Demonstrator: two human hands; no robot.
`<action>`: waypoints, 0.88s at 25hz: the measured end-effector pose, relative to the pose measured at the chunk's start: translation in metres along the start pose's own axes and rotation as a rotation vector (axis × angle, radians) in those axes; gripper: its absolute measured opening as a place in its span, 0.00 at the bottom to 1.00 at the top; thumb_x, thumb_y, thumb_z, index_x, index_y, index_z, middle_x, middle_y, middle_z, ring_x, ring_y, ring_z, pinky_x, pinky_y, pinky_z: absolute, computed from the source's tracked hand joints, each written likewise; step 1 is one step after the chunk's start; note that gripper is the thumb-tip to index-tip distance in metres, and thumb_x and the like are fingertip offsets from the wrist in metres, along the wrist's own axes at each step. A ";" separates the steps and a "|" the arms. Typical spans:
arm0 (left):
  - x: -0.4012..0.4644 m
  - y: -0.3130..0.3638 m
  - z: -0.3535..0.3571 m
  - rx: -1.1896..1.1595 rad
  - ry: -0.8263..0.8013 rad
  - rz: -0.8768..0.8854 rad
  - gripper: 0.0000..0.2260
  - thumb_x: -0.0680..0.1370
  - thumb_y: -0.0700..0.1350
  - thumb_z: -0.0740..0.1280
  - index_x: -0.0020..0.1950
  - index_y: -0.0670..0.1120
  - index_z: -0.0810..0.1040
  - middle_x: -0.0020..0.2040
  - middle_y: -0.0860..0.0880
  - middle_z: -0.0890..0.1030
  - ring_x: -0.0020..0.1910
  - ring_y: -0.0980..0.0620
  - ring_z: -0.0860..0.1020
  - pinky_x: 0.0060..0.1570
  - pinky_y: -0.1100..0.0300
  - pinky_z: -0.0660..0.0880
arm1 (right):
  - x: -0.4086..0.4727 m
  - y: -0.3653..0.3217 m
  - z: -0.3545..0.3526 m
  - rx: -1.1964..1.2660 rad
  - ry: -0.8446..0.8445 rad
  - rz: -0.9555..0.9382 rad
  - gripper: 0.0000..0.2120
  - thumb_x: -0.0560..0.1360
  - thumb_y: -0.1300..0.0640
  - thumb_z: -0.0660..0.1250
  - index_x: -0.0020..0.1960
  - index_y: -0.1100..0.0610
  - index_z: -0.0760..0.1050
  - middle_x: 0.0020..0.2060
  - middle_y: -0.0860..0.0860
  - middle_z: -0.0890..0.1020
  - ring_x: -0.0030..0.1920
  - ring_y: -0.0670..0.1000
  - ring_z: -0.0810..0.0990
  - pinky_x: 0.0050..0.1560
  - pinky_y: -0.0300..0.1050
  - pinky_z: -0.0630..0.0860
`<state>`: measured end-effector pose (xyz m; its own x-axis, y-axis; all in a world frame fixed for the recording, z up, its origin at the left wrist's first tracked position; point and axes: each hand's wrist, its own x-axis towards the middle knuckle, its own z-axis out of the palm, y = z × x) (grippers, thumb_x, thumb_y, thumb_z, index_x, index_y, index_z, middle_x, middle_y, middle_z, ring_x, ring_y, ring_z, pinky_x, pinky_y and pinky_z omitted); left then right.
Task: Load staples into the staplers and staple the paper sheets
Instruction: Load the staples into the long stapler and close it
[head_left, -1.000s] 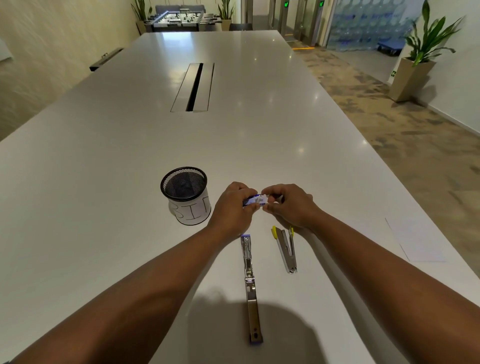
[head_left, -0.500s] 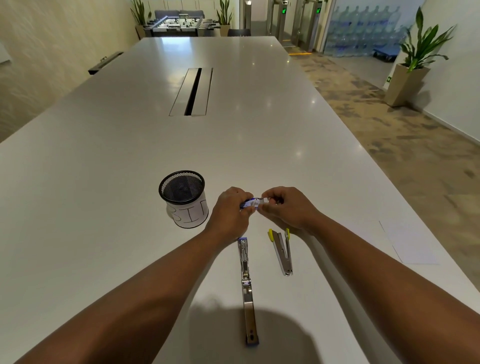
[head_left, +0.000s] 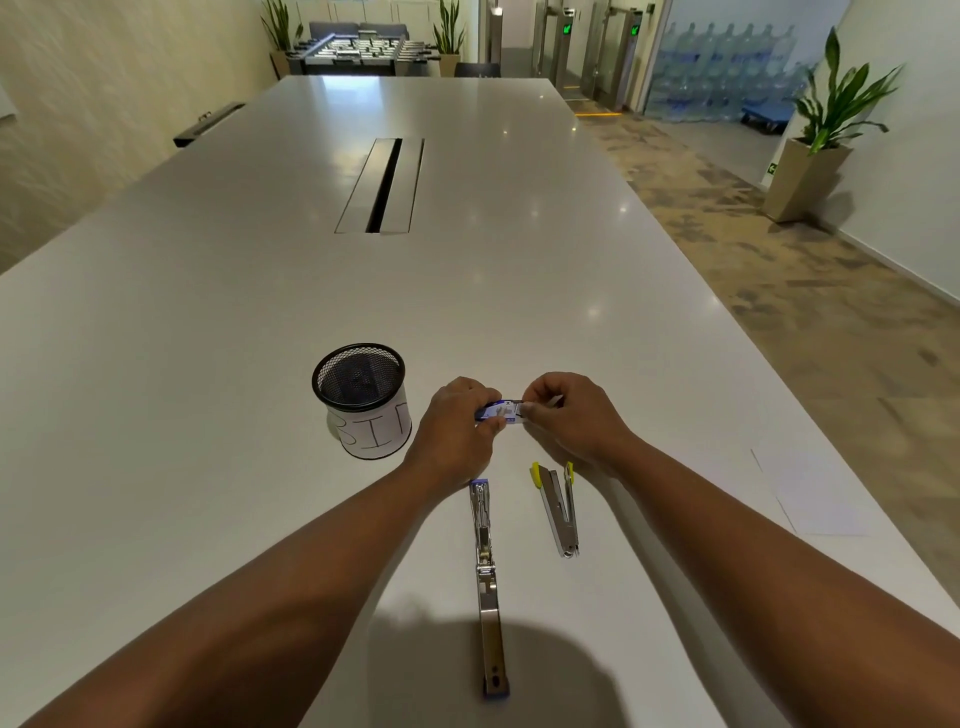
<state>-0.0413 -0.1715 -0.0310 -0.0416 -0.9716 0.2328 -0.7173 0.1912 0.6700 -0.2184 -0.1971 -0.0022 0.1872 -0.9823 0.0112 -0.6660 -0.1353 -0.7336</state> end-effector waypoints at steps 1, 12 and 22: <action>0.000 0.000 0.000 0.002 -0.001 0.002 0.11 0.78 0.43 0.71 0.61 0.45 0.82 0.50 0.50 0.78 0.51 0.50 0.75 0.51 0.58 0.72 | 0.002 -0.001 -0.001 -0.012 -0.008 -0.001 0.04 0.76 0.52 0.72 0.45 0.51 0.84 0.42 0.48 0.85 0.47 0.53 0.82 0.53 0.59 0.80; -0.001 0.004 -0.002 0.000 -0.005 0.008 0.13 0.79 0.44 0.71 0.62 0.44 0.82 0.53 0.47 0.79 0.51 0.49 0.75 0.52 0.55 0.75 | 0.014 -0.012 -0.010 -0.249 -0.071 -0.130 0.07 0.74 0.52 0.75 0.45 0.57 0.87 0.40 0.53 0.86 0.42 0.53 0.82 0.43 0.51 0.78; 0.000 0.002 -0.001 -0.003 -0.011 -0.003 0.13 0.79 0.44 0.71 0.63 0.44 0.82 0.53 0.47 0.79 0.52 0.49 0.75 0.52 0.56 0.74 | 0.019 -0.015 -0.011 -0.376 -0.092 -0.170 0.11 0.74 0.50 0.75 0.46 0.58 0.86 0.41 0.53 0.86 0.41 0.53 0.82 0.42 0.51 0.78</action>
<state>-0.0418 -0.1707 -0.0291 -0.0475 -0.9737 0.2228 -0.7152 0.1889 0.6730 -0.2131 -0.2151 0.0162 0.3689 -0.9287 0.0375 -0.8341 -0.3486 -0.4276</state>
